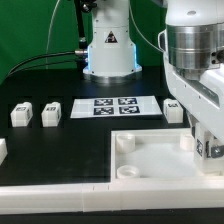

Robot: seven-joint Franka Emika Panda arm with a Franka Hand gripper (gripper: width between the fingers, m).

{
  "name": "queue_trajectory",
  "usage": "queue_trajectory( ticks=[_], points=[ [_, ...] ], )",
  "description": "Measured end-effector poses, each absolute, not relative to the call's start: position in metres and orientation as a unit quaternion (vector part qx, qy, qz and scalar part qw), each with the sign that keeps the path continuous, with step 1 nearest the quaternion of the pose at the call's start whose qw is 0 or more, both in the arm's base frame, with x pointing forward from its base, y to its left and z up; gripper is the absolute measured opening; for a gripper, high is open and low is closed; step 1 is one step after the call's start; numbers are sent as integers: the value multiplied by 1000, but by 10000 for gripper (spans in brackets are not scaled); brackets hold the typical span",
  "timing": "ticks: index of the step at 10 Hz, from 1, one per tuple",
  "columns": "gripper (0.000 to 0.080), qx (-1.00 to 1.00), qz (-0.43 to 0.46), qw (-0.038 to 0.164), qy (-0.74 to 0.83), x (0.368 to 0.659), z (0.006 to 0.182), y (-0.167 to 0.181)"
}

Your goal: Assemble one leg

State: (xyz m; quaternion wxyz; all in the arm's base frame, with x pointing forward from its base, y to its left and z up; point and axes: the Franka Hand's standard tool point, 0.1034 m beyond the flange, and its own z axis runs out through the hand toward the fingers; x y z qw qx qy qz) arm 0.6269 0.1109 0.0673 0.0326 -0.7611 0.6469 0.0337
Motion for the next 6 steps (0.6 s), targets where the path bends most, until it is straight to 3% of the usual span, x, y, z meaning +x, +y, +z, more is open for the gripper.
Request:
queue_trajectory(
  ticks=[1, 2, 6],
  points=[
    [529, -768, 33, 33, 638, 627, 67, 111],
    [612, -782, 33, 34, 622, 627, 67, 111],
    [647, -870, 30, 29, 492, 623, 66, 114]
  ],
)
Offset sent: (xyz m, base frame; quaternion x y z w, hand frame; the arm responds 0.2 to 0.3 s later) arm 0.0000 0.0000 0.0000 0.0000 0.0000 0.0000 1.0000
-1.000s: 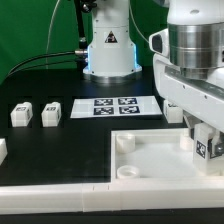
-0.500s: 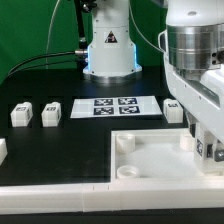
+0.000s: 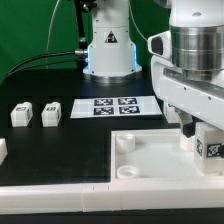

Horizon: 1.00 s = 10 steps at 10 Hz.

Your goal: Assemble one leg

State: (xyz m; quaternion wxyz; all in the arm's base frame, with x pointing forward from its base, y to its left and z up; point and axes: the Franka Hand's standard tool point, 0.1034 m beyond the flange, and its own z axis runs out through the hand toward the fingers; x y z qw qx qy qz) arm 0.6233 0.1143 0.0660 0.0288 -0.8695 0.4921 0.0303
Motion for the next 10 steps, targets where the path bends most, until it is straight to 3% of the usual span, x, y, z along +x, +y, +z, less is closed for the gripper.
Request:
queue_trajectory(
  ticks=[7, 10],
  points=[
    [649, -997, 24, 28, 67, 625, 75, 113],
    [649, -999, 20, 29, 10, 626, 75, 112]
  ],
)
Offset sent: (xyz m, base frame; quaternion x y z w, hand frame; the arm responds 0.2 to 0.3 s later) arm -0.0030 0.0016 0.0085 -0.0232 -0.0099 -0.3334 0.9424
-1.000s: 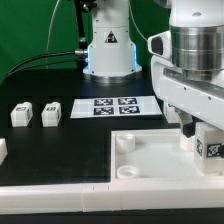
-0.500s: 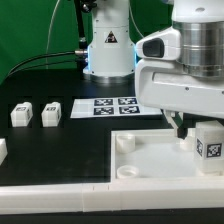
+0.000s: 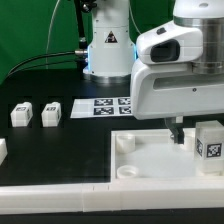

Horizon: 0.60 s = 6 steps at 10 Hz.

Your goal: Assemble one leg

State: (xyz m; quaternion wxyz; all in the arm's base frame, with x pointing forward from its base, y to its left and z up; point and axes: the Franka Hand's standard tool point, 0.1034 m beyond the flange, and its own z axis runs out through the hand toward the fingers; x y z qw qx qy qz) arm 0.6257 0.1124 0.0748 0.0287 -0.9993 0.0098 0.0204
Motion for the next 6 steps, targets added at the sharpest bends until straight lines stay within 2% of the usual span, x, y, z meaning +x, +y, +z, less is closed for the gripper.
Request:
queue_trajectory(
  ticks=[1, 2, 3, 4, 5, 6],
  points=[
    [649, -999, 21, 29, 11, 626, 75, 112],
    [560, -999, 21, 29, 11, 626, 75, 112],
    [424, -999, 21, 29, 11, 626, 75, 112],
    [424, -999, 21, 29, 11, 626, 75, 112],
    [291, -999, 21, 29, 11, 626, 74, 112],
    [291, -999, 21, 29, 12, 626, 74, 112]
  ],
)
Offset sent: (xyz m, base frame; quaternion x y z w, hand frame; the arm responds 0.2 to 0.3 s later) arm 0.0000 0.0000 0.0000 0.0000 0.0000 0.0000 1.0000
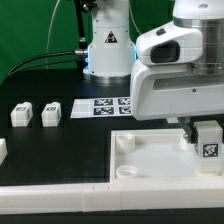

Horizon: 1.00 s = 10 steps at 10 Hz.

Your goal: Assemble one leg

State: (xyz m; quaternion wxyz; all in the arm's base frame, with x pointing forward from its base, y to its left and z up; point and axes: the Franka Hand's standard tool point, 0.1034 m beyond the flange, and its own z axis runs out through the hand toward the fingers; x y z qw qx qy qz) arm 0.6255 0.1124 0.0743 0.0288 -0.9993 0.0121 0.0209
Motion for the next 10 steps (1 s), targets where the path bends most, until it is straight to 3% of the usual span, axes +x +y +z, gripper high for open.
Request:
queue_trajectory(
  ticks=[2, 5, 10],
  points=[
    [291, -999, 22, 29, 33, 625, 74, 113],
    [291, -970, 24, 38, 240, 626, 73, 113],
    [294, -868, 34, 28, 494, 625, 72, 117]
  ],
)
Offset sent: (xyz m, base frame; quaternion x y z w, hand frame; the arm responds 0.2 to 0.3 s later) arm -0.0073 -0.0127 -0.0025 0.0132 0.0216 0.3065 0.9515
